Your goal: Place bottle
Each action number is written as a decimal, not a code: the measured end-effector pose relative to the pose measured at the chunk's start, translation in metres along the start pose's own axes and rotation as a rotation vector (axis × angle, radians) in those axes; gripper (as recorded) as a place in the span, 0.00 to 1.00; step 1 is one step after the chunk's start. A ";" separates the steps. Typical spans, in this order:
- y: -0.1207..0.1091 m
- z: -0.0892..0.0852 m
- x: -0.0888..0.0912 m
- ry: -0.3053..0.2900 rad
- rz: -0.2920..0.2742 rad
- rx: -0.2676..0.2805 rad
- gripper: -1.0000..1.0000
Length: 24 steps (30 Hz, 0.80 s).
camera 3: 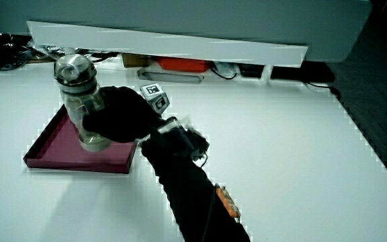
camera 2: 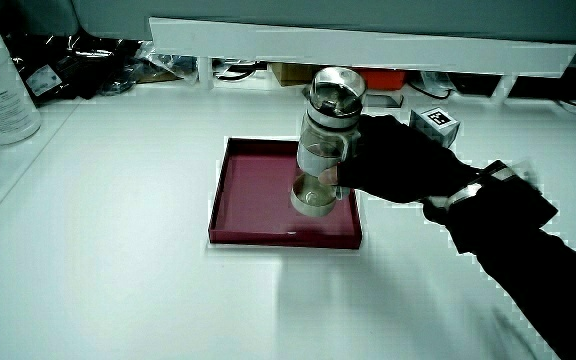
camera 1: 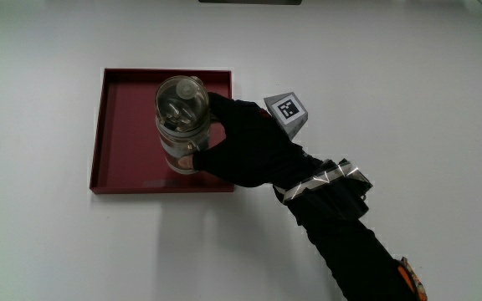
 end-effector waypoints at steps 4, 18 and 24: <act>0.006 -0.004 0.021 0.031 -0.037 0.009 0.50; 0.010 -0.014 0.052 0.083 -0.135 -0.001 0.50; 0.010 -0.018 0.052 0.086 -0.128 -0.004 0.48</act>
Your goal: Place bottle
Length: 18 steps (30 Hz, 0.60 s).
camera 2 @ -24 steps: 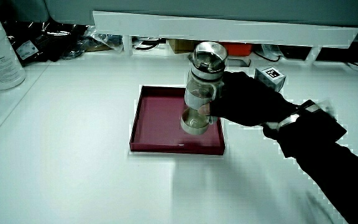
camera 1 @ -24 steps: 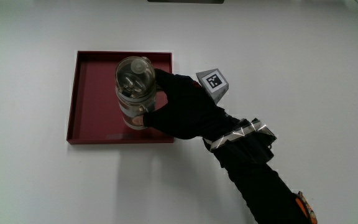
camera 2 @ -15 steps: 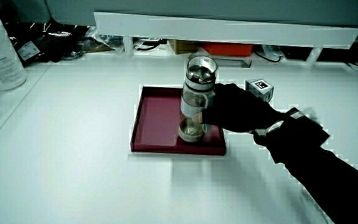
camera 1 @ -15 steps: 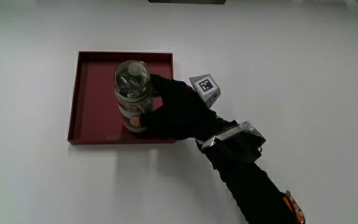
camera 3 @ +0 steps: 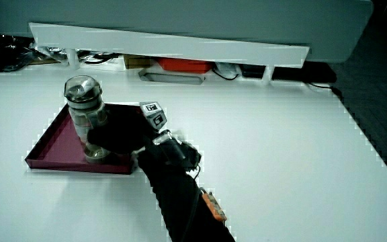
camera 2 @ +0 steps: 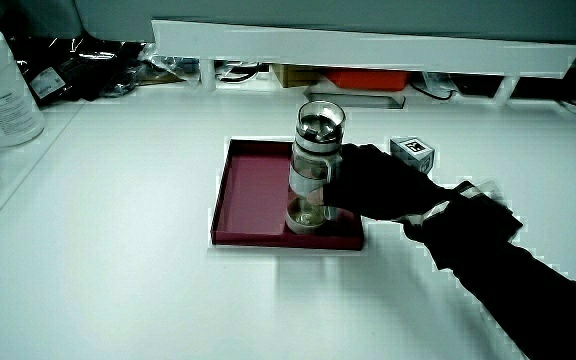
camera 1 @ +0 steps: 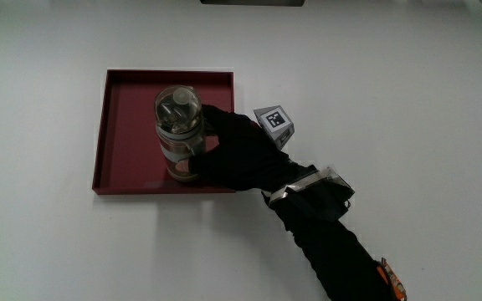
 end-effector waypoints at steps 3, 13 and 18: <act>0.000 0.000 0.000 -0.003 -0.021 0.000 0.41; -0.003 0.000 0.009 0.033 -0.052 -0.051 0.20; -0.015 0.010 -0.004 0.045 -0.034 -0.094 0.09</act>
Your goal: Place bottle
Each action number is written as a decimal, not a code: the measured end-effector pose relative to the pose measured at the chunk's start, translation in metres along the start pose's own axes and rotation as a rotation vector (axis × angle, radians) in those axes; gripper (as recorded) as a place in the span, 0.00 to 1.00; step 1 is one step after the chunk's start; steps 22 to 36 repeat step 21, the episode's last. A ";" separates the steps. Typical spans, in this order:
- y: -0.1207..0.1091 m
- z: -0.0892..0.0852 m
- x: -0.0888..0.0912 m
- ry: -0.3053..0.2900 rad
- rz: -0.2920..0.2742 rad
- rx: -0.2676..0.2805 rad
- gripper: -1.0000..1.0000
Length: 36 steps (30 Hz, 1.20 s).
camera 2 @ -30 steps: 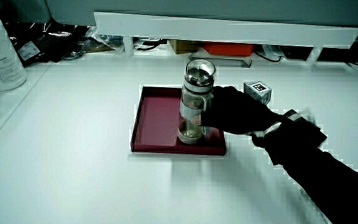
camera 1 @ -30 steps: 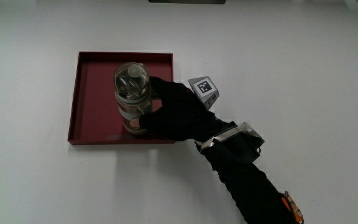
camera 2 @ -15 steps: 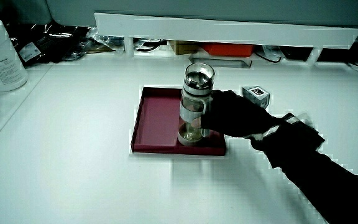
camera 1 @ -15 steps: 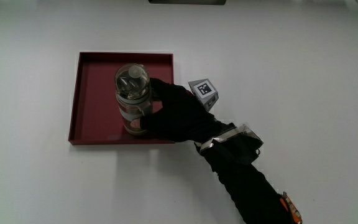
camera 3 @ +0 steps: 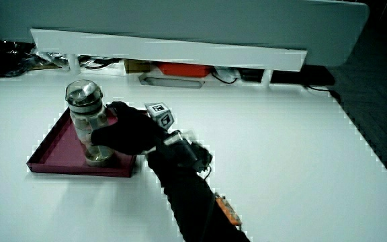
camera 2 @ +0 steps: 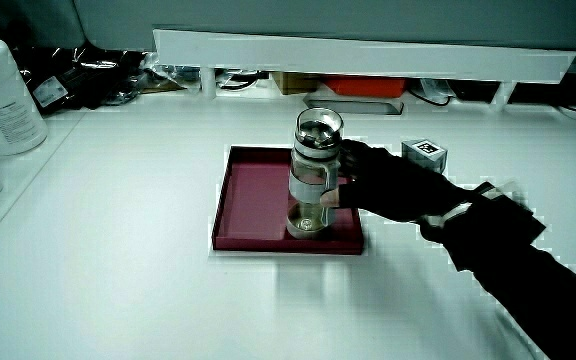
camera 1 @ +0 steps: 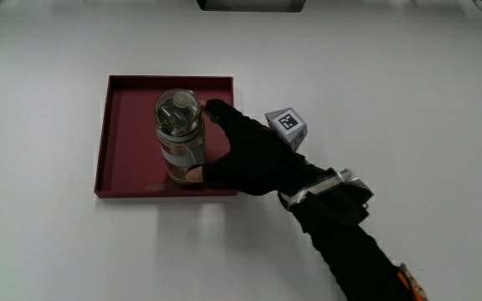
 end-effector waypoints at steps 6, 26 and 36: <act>-0.038 0.021 -0.015 -0.096 -0.040 -0.019 0.00; -0.115 0.058 -0.033 -0.233 -0.019 -0.011 0.00; -0.115 0.058 -0.033 -0.233 -0.019 -0.011 0.00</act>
